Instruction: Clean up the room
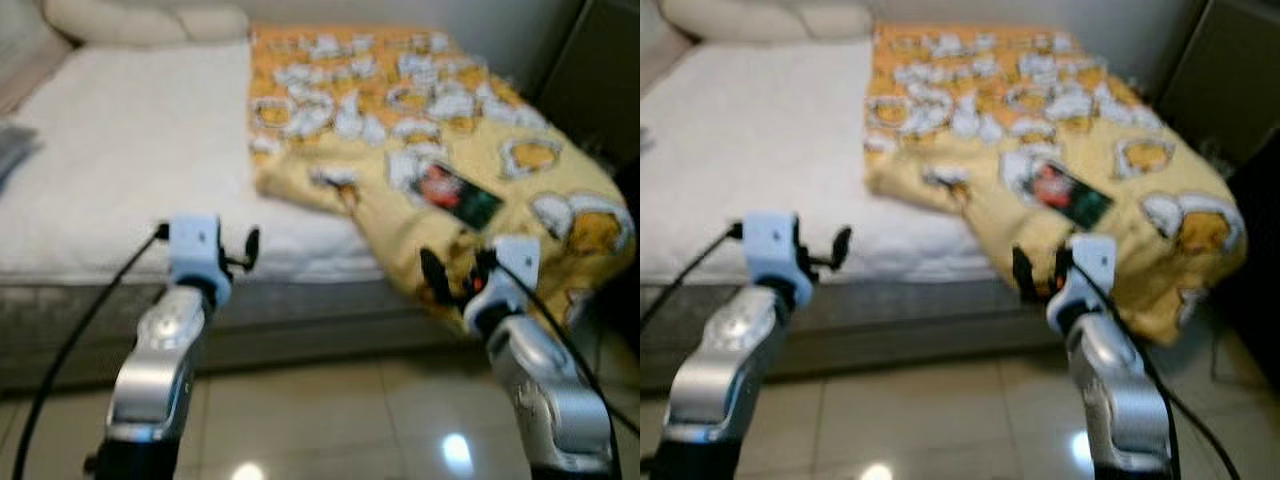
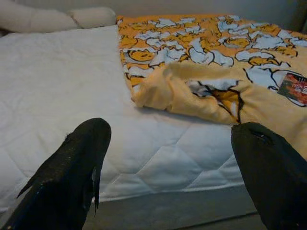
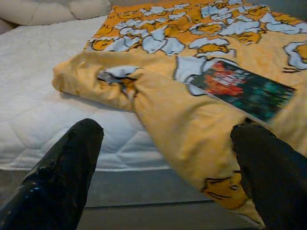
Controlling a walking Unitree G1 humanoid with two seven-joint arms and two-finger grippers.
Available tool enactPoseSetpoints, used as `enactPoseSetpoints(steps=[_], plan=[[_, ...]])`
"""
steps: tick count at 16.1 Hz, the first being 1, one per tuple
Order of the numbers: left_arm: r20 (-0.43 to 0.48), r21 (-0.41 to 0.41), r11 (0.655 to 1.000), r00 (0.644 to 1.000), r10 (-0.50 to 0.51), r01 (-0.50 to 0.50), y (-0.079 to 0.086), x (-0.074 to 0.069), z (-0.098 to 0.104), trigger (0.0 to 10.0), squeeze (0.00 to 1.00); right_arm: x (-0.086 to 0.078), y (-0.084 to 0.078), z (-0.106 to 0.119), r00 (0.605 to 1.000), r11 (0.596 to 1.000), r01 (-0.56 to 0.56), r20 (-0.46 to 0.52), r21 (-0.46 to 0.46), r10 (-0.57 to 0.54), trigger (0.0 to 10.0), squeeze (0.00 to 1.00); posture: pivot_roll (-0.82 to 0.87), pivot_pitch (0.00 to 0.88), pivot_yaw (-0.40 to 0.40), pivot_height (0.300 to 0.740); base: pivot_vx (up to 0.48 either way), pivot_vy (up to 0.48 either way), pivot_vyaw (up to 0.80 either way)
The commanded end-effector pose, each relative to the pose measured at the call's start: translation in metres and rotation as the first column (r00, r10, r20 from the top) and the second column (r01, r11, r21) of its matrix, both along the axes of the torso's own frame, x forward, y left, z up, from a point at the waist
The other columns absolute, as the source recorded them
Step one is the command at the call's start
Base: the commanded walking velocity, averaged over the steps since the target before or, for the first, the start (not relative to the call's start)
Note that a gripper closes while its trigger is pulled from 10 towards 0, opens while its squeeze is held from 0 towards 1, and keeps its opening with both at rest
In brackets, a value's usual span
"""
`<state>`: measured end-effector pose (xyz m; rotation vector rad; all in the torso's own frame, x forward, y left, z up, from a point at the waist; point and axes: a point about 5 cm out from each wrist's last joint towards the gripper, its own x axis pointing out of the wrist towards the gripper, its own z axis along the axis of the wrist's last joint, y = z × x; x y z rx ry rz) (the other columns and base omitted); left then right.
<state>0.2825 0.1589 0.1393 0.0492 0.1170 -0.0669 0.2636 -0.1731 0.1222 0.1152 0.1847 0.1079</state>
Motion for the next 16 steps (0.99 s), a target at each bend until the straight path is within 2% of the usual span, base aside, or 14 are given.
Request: enactPoseSetpoints(steps=[1, 10, 11, 12, 13, 14, 15, 16], plan=[[0.001, -0.005, 1.0, 1.0, -0.021, 0.021, -0.008, 0.001, 0.001, 10.0, 1.0, -0.001, -0.008, 0.002, 1.0, 0.999, 0.027, 0.01, -0.019, -0.027, 10.0, 1.0, -0.02, 0.0, 0.014, 0.74, 0.0, -0.48, 0.0], [0.015, -0.009, 1.0, 1.0, -0.015, 0.015, -0.01, 0.004, 0.002, 10.0, 1.0, 0.0, -0.012, -0.002, 0.999, 0.999, 0.038, -0.021, -0.011, -0.038, 10.0, 1.0, -0.02, 0.0, 0.001, 0.74, 0.0, -0.475, 0.0], [0.011, -0.02, 1.0, 1.0, -0.007, 0.007, -0.011, 0.006, 0.002, 10.0, 0.89, -0.001, -0.013, -0.004, 0.999, 0.999, 0.042, -0.033, -0.007, -0.042, 10.0, 1.0, -0.02, 0.0, -0.004, 0.74, 0.0, 0.0, 0.0], [0.014, -0.02, 1.0, 1.0, -0.005, 0.005, -0.011, 0.006, 0.002, 10.0, 0.89, -0.001, -0.014, -0.005, 0.998, 0.999, 0.043, -0.038, -0.006, -0.043, 10.0, 1.0, -0.02, 0.0, -0.004, 0.74, 0.0, 0.0, 0.0], [0.031, 0.009, 1.0, 0.999, -0.025, 0.024, -0.011, 0.008, 0.002, 10.0, 0.82, -0.002, -0.015, -0.006, 0.998, 0.999, 0.044, -0.046, -0.008, -0.044, 10.0, 1.0, -0.03, 0.0, -0.006, 0.74, 0.0, 0.0, 0.0], [0.042, 0.037, 0.998, 0.998, -0.05, 0.048, -0.012, 0.007, 0.002, 10.0, 0.82, -0.002, -0.015, -0.007, 0.998, 0.999, 0.046, -0.051, -0.01, -0.047, 10.0, 1.0, -0.03, 0.0, -0.006, 0.74, 0.0, 0.0, 0.0], [0.055, 0.046, 0.997, 0.996, -0.064, 0.061, -0.013, 0.007, 0.003, 10.0, 0.82, -0.002, -0.016, -0.008, 0.997, 0.999, 0.051, -0.062, -0.007, -0.051, 10.0, 0.13, -0.03, 0.0, -0.005, 0.74, 0.259, 0.0, 0.0], [0.06, 0.047, 0.997, 0.996, -0.066, 0.064, -0.013, 0.007, 0.003, 10.0, 0.82, -0.003, -0.016, -0.009, 0.996, 0.998, 0.055, -0.067, -0.007, -0.055, 10.0, 0.0, -0.03, 0.0, -0.005, 0.74, 0.352, 0.0, 0.0]])
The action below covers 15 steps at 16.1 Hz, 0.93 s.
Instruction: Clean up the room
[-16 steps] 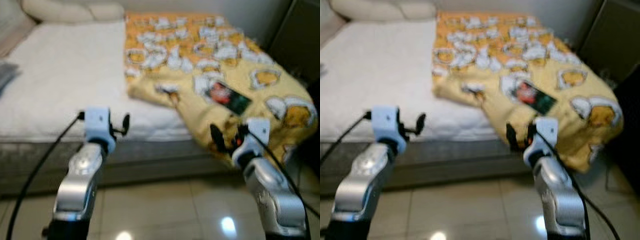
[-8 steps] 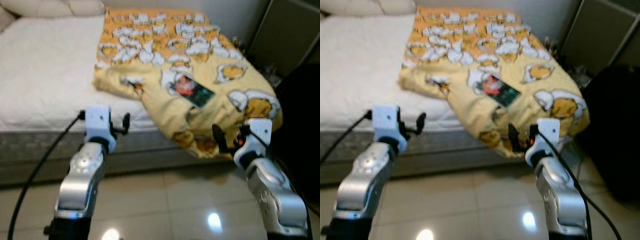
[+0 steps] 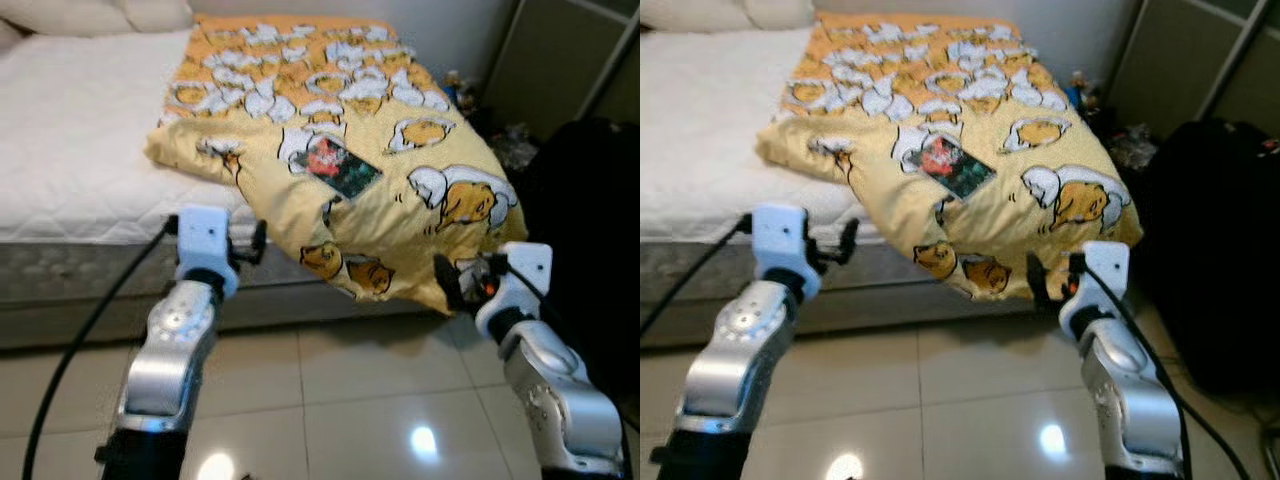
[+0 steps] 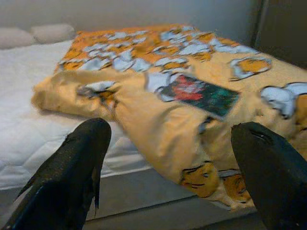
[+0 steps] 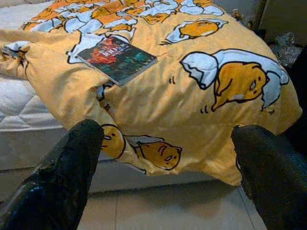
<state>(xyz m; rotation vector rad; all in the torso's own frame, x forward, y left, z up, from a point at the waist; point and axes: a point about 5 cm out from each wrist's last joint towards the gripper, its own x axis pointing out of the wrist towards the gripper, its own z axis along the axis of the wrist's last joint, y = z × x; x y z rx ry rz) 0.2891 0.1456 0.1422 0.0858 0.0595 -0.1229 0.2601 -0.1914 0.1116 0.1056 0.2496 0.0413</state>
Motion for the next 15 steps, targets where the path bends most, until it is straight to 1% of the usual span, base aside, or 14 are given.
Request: enactPoseSetpoints(steps=[1, 5, 9, 12, 14, 15], plan=[[0.008, 0.018, 1.0, 1.0, -0.008, 0.008, -0.0001, 0.0007, 0.0009, 10.0, 0.82, 0.0004, 0.0007, 0.0007, 1.0, 1.0, 0.001, -0.003, 0.014, -0.001, 10.0, 0.0, -0.03, 0.0, -0.007, 0.74, 0.386, 0.0, 0.0], [0.019, 0.026, 0.999, 1.0, -0.019, 0.019, -0.002, 0.0001, 0.0, 10.0, 0.82, -0.0006, -0.0042, -0.0017, 1.0, 1.0, 0.018, -0.02, 0.01, -0.018, 10.0, 0.0, -0.02, 0.0, -0.02, 0.74, 0.4, 0.0, 0.0], [0.017, 0.025, 1.0, 1.0, -0.019, 0.018, 0.0, -0.0012, -0.0009, 10.0, 0.83, 0.0002, -0.0038, -0.0019, 0.999, 1.0, 0.025, -0.021, 0.008, -0.025, 10.0, 0.0, -0.02, 0.0, -0.02, 0.74, 0.409, 0.0, 0.0], [0.017, 0.025, 0.999, 1.0, -0.025, 0.024, 0.0003, -0.0011, -0.0017, 10.0, 0.83, 0.0007, 0.0002, -0.0017, 1.0, 1.0, -0.015, -0.019, -0.025, 0.014, 10.0, 0.0, -0.03, 0.0, -0.013, 0.74, 0.41, 0.0, 0.0], [0.016, 0.027, 0.999, 0.999, -0.032, 0.032, 0.0001, -0.001, -0.0021, 10.0, 0.83, 0.0006, 0.0025, -0.0025, 0.999, 0.999, -0.027, -0.022, -0.046, 0.026, 10.0, 0.0, -0.02, 0.0, -0.01, 0.74, 0.412, 0.0, 0.8], [0.015, 0.028, 0.999, 0.999, -0.035, 0.035, 0.0002, -0.0014, -0.0024, 10.0, 0.83, -0.0002, 0.0034, -0.0035, 0.999, 0.999, -0.025, -0.023, -0.04, 0.024, 10.0, 0.0, -0.02, 0.0, -0.008, 0.74, 0.405, 0.0, 0.8]])
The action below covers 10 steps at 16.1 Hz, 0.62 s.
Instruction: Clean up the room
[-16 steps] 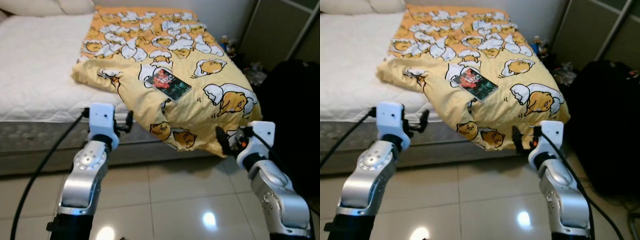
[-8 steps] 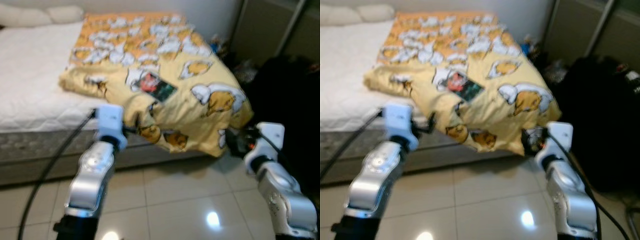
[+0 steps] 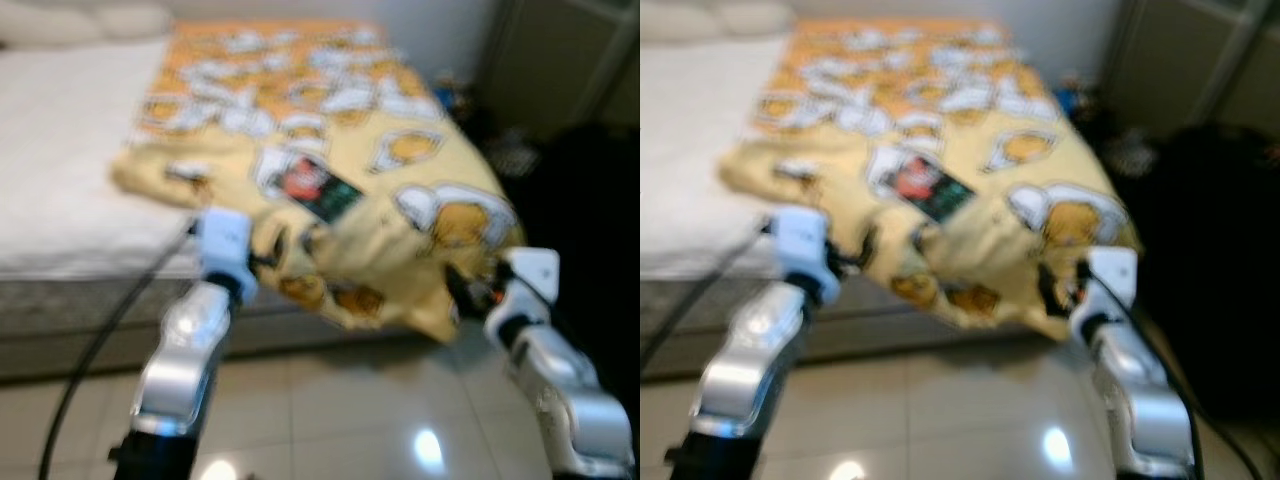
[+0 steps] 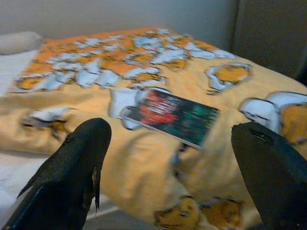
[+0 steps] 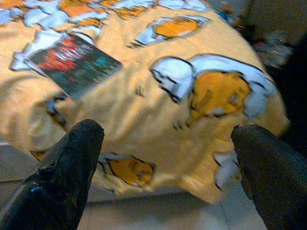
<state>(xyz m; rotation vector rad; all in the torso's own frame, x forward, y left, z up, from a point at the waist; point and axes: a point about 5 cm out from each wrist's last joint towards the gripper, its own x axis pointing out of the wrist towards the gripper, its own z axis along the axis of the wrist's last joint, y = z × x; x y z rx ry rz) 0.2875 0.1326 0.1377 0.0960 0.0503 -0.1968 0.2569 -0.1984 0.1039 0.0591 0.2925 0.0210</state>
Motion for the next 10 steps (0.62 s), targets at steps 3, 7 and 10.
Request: enactPoseSetpoints(steps=[3, 7, 10], plan=[[0.007, 0.022, 0.999, 0.999, 0.033, -0.033, 0.0145, -0.0007, 0.0012, 10.0, 0.83, 0.0011, 0.0098, 0.0017, 1.0, 0.999, -0.017, 0.016, 0.04, 0.016, 10.0, 0.0, -0.02, 0.0, -0.005, 0.74, 0.411, 0.0, 0.0], [0.007, 0.031, 0.999, 1.0, 0.016, -0.016, 0.0128, -0.0013, 0.0017, 10.0, 0.83, 0.0009, 0.011, -0.0005, 1.0, 0.999, -0.024, 0.007, 0.048, 0.023, 10.0, 0.0, -0.02, 0.0, -0.005, 0.74, 0.412, 0.0, 0.0], [0.006, 0.031, 0.999, 1.0, 0.013, -0.013, 0.0134, -0.0019, 0.0015, 10.0, 0.84, 0.0006, 0.0119, -0.0019, 1.0, 0.998, -0.025, 0.002, 0.049, 0.025, 10.0, 0.0, -0.02, 0.0, -0.006, 0.74, 0.414, 0.0, 0.0]])
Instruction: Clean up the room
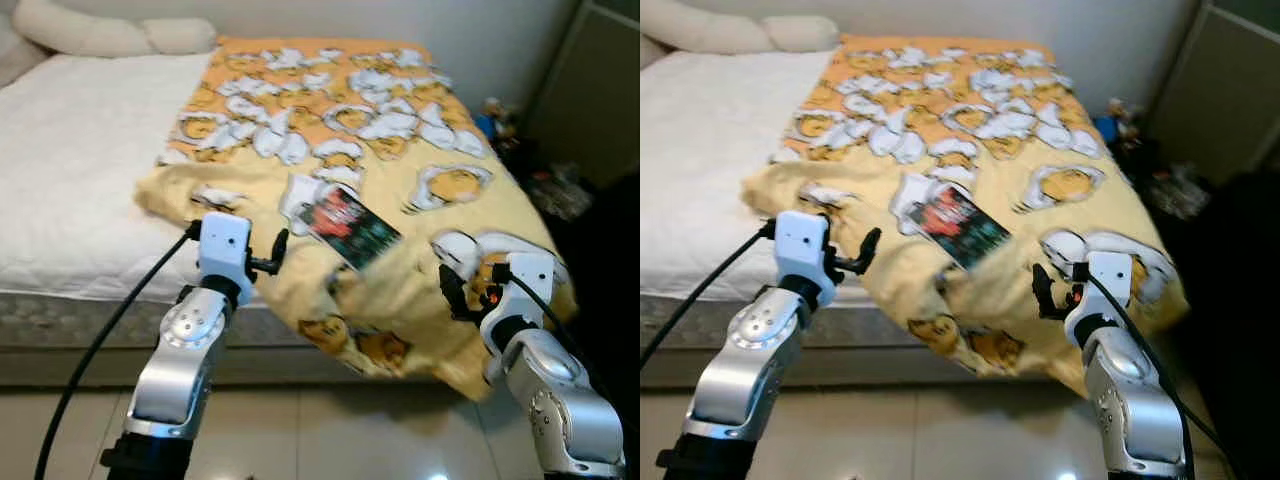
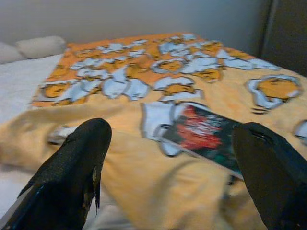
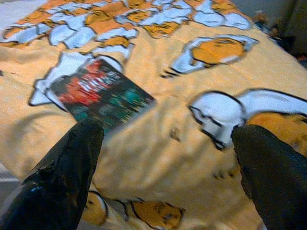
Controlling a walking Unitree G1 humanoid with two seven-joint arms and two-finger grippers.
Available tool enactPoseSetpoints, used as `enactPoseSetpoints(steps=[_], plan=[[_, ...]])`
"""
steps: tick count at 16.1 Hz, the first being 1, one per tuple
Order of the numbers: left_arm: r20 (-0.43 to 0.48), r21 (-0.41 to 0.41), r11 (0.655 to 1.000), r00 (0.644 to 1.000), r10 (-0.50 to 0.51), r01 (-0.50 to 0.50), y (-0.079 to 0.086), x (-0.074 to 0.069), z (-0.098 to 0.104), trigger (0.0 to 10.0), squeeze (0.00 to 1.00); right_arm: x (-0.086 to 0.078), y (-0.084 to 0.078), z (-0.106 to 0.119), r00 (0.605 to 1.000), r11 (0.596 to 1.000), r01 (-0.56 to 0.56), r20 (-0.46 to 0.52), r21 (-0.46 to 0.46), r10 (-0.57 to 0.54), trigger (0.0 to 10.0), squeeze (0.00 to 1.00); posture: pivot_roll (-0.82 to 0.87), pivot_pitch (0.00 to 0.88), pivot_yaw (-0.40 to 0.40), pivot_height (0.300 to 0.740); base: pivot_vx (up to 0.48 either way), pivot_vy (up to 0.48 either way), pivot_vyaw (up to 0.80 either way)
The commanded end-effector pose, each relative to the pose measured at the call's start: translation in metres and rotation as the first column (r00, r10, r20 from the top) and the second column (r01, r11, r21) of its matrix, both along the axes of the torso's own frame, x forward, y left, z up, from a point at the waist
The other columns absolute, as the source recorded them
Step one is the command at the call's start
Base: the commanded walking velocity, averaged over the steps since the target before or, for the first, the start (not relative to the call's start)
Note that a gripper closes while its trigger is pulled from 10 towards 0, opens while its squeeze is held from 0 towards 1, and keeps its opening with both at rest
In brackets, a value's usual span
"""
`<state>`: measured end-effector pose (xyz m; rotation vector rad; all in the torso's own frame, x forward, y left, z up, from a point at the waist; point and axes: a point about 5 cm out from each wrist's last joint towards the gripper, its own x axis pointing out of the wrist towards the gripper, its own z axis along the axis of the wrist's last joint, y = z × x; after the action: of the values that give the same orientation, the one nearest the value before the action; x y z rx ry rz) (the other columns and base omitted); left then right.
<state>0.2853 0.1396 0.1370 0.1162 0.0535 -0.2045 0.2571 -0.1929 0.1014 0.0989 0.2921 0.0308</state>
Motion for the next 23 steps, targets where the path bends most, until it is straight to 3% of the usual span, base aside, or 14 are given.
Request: enactPoseSetpoints(steps=[1, 17, 22, 23], plan=[[0.005, 0.01, 1.0, 1.0, 0.02, -0.02, 0.007, 0.0, 0.002, 10.0, 0.84, 0.0, 0.007, 0.0, 1.0, 1.0, -0.024, -0.002, 0.008, 0.024, 10.0, 0.0, -0.02, 0.0, -0.008, 0.74, 0.416, 0.0, 0.0], [-0.004, 0.014, 1.0, 1.0, -0.005, 0.005, 0.005, -0.002, 0.001, 10.0, 0.84, -0.002, 0.012, -0.007, 0.998, 0.999, -0.049, -0.026, -0.012, 0.048, 10.0, 0.0, -0.01, 0.0, 0.001, 0.74, 0.416, 0.0, 0.0], [-0.006, 0.018, 1.0, 1.0, -0.016, 0.016, 0.002, -0.003, 0.001, 10.0, 0.84, -0.002, 0.01, -0.009, 0.996, 0.996, -0.079, -0.049, -0.047, 0.076, 10.0, 0.0, -0.01, 0.0, -0.008, 0.74, 0.412, 0.0, 0.75], [-0.012, -0.008, 0.999, 0.999, -0.031, 0.031, 0.001, -0.004, 0.001, 10.0, 0.82, -0.002, 0.004, -0.012, 0.996, 0.999, -0.046, -0.073, -0.028, 0.043, 10.0, 0.0, -0.01, 0.0, -0.009, 0.74, 0.0, 0.0, 0.0]])
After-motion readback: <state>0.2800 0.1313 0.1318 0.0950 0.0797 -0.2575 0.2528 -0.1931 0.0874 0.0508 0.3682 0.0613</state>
